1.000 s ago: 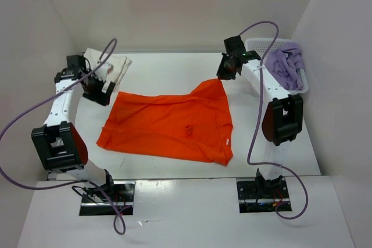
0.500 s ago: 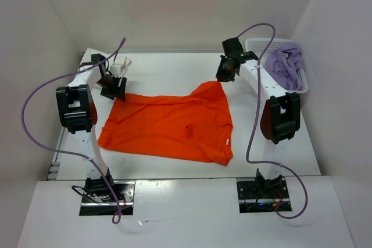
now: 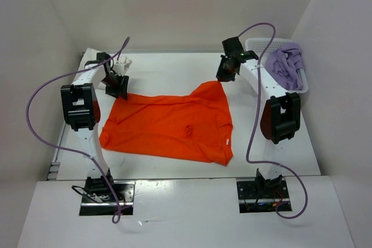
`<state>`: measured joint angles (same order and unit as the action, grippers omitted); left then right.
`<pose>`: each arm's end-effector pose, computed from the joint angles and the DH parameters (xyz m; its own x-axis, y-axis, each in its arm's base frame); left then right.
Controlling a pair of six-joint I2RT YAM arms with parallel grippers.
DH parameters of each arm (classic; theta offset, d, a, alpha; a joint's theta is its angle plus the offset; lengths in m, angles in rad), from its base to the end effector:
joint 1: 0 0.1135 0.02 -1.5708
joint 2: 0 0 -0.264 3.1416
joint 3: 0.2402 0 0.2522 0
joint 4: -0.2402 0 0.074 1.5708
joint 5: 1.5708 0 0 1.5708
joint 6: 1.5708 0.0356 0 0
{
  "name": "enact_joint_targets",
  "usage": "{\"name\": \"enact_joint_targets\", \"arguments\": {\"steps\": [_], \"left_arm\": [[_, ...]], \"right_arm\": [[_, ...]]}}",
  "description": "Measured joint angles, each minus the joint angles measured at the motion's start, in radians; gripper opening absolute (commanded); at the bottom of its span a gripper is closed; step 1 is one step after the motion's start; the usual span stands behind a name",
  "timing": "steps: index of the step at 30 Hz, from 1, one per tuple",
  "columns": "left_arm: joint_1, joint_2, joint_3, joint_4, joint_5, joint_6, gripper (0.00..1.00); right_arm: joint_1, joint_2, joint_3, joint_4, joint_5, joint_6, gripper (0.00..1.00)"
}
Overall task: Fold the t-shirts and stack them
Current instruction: Fold the other side of the tshirt into a rectangle
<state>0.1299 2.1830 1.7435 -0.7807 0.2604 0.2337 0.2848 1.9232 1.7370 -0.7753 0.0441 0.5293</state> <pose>0.4535 0.0500 0.1778 -0.9146 0.1062 -0.3901 0.1792 0.9714 -0.1557 0.4090 0.1181 0.2850 -0.8088 0.2888 -0.5122 0.1760 0.9500 0.2578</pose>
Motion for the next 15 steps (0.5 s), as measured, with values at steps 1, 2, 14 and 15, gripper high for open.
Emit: {"name": "enact_joint_targets", "arguments": {"steps": [1, 2, 14, 15], "left_arm": [[0.000, 0.003, 0.000, -0.002, -0.009, -0.001, 0.59], [0.000, 0.004, 0.000, -0.004, -0.019, -0.002, 0.59], [0.000, 0.003, 0.000, -0.003, -0.053, -0.003, 0.16], [0.000, 0.003, 0.000, -0.004, -0.050, -0.005, 0.06]], "right_arm": [[0.000, 0.000, 0.005, -0.003, 0.002, 0.000, 0.00], [0.000, 0.000, 0.009, -0.003, 0.003, 0.000, 0.00], [0.000, 0.000, 0.021, -0.012, 0.006, 0.000, 0.00], [0.000, 0.000, 0.021, -0.012, 0.009, 0.000, 0.00]]}}
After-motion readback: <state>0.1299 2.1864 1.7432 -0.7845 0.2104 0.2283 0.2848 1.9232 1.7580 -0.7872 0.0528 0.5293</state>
